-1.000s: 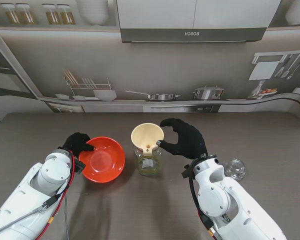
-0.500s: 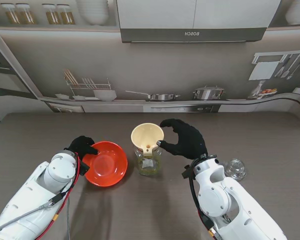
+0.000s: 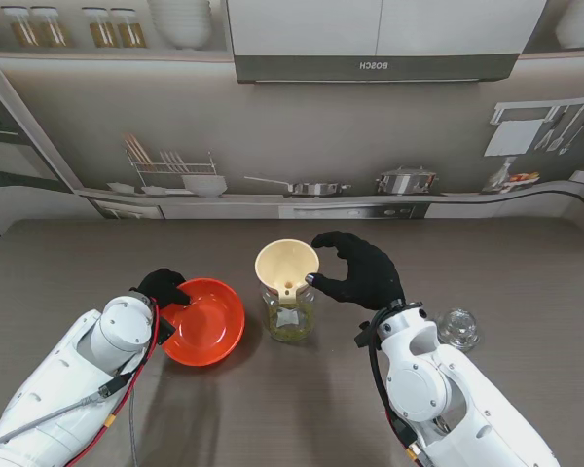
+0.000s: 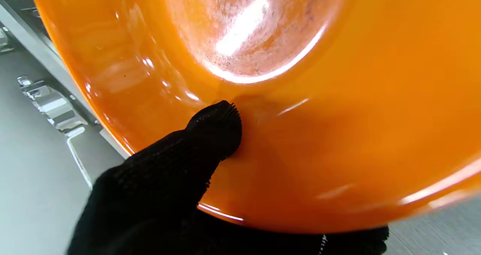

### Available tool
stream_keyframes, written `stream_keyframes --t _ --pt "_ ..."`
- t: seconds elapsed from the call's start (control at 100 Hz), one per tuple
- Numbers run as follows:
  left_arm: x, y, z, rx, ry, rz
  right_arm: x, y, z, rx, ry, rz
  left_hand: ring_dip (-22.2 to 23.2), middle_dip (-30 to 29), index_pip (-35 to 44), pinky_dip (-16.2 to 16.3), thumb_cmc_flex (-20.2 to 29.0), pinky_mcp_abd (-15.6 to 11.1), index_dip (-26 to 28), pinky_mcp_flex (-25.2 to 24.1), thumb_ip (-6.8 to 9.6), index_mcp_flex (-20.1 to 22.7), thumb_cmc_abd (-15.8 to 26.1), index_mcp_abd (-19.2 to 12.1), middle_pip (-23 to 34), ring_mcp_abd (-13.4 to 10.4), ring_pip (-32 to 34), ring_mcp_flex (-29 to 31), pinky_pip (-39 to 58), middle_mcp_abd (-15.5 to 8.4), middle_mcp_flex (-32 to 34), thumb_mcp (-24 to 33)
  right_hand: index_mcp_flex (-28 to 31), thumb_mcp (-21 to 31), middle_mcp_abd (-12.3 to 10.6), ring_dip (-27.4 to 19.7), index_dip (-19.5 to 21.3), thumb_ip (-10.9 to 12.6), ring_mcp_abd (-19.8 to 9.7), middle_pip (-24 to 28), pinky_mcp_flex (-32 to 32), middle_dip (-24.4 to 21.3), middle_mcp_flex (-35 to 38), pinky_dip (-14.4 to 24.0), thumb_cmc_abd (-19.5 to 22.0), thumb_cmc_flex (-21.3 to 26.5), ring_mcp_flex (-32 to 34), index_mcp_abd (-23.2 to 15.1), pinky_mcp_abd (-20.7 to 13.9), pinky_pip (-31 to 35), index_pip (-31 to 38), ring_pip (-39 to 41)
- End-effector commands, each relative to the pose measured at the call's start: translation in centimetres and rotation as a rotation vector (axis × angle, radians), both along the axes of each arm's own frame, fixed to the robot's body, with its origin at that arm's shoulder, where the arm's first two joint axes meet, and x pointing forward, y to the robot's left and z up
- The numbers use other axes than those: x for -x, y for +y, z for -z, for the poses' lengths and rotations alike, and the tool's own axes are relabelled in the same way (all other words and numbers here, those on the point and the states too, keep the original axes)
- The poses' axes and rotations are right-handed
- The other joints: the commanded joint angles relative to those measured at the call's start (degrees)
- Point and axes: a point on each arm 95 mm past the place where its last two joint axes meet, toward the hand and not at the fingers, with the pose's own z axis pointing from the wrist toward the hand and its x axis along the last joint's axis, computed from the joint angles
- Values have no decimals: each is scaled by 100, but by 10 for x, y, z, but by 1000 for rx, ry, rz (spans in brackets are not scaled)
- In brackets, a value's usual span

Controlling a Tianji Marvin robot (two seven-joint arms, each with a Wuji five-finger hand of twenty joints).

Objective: Pour mung beans into a glass jar with a funnel

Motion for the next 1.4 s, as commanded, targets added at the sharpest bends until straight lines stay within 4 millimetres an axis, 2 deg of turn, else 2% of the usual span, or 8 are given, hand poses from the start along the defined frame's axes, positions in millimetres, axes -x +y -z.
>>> stream_keyframes --t 0.0,0.29,0.4,0.45,0.5,0.71,0.97,1.39 --pt "1 -1 1 6 20 10 2 3 1 0 10 -12 -140 -198 -279 -93 213 -102 -156 -203 178 -25 248 -292 -46 79 -201 -145 -159 -45 -122 241 -193 26 -30 -76 -81 113 -89 31 -19 -51 -125 -47 122 -180 97 36 91 46 34 28" --pt "2 2 0 -30 32 19 2 2 1 -2 12 -12 -648 -1457 -2160 -254 -290 -82 -316 -637 216 -74 273 -150 -3 150 -1047 -731 -634 1 -857 510 -200 39 -33 -73 -80 113 -98 39 -21 -49 -75 -44 119 -173 121 32 85 44 33 36" --pt "2 3 0 -45 33 18 2 2 1 -2 13 -13 -934 -2763 -2999 -436 -723 -93 -379 -930 357 -102 417 -58 -19 176 -1493 -1117 -1059 16 -1237 794 -198 39 -24 -72 -79 111 -91 33 -20 -51 -62 -43 120 -174 130 34 96 42 34 36" --pt "2 4 0 -53 34 17 2 2 1 -2 13 -13 -1060 -2985 -3273 -535 -947 -98 -552 -1063 547 -148 507 -4 -116 217 -1700 -1321 -1290 51 -1386 917 -197 41 -27 -71 -79 112 -93 31 -22 -51 -61 -44 121 -172 134 37 90 41 35 37" --pt "3 5 -1 -62 36 18 2 2 1 -2 13 -14 -1151 -3091 -3416 -603 -1071 -108 -687 -1158 639 -182 521 9 -188 215 -1832 -1465 -1458 62 -1493 933 -192 40 -32 -71 -78 111 -97 30 -21 -51 -57 -43 122 -174 134 31 98 40 37 36" --pt "7 9 -3 -77 31 17 3 3 1 1 14 -19 -1472 -3473 -3854 -790 -1505 -135 -1031 -1569 592 -556 347 55 -505 277 -2312 -2159 -2111 128 -2122 725 -196 39 -28 -70 -78 112 -94 28 -20 -48 -52 -42 127 -175 138 29 89 40 34 34" --pt "12 17 -15 -64 -24 17 3 3 2 2 17 -19 -1952 -3955 -4115 -1057 -2249 -198 -1336 -2041 539 -961 383 -237 -844 234 -2958 -3050 -3460 80 -2937 47 -185 43 -25 -68 -76 112 -92 29 -22 -45 -54 -42 130 -174 141 31 86 37 38 34" --pt "27 10 -67 18 -294 99 3 4 3 11 19 -22 -2030 -4082 -4096 -887 -2163 -422 -1372 -2062 591 -984 523 -470 -838 -36 -3152 -3161 -4234 -185 -2991 -161 -183 37 -18 -68 -77 112 -97 24 -22 -45 -78 -40 128 -178 127 35 75 38 34 31"
